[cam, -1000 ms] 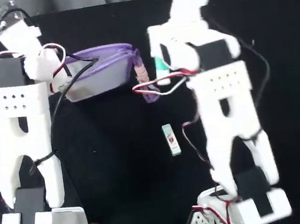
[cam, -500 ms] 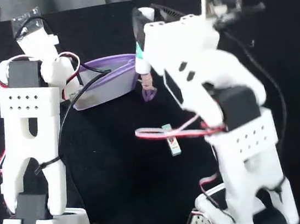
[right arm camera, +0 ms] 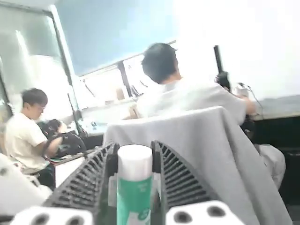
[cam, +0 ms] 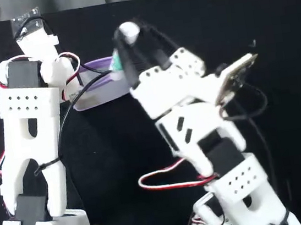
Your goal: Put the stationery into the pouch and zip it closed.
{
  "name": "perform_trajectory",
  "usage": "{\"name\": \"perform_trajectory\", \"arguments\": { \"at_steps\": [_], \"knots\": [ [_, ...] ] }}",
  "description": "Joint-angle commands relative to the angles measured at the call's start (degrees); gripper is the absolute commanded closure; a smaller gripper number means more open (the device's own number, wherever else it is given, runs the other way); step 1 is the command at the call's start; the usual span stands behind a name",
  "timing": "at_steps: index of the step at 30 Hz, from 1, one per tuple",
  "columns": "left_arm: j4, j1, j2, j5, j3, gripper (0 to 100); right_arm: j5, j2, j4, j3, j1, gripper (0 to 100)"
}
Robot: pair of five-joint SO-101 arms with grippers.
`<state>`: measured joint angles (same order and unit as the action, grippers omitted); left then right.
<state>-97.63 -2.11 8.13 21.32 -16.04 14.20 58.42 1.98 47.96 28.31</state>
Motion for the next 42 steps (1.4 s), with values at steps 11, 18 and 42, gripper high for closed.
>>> {"name": "perform_trajectory", "arguments": {
  "at_steps": [11, 18, 42],
  "knots": [
    [0.97, -1.45, -0.26, -2.37, 0.4, 97, 0.09, -14.29, -23.82, 8.4, 2.29, 98.8],
    [0.97, -0.22, -0.26, -2.29, 0.4, 97, -5.36, -20.44, -30.33, 11.38, 1.49, 98.8],
    [4.57, 11.38, -0.88, -2.37, 0.31, 97, -18.02, -4.62, -10.55, 12.26, 2.99, 77.3]
  ]
}}
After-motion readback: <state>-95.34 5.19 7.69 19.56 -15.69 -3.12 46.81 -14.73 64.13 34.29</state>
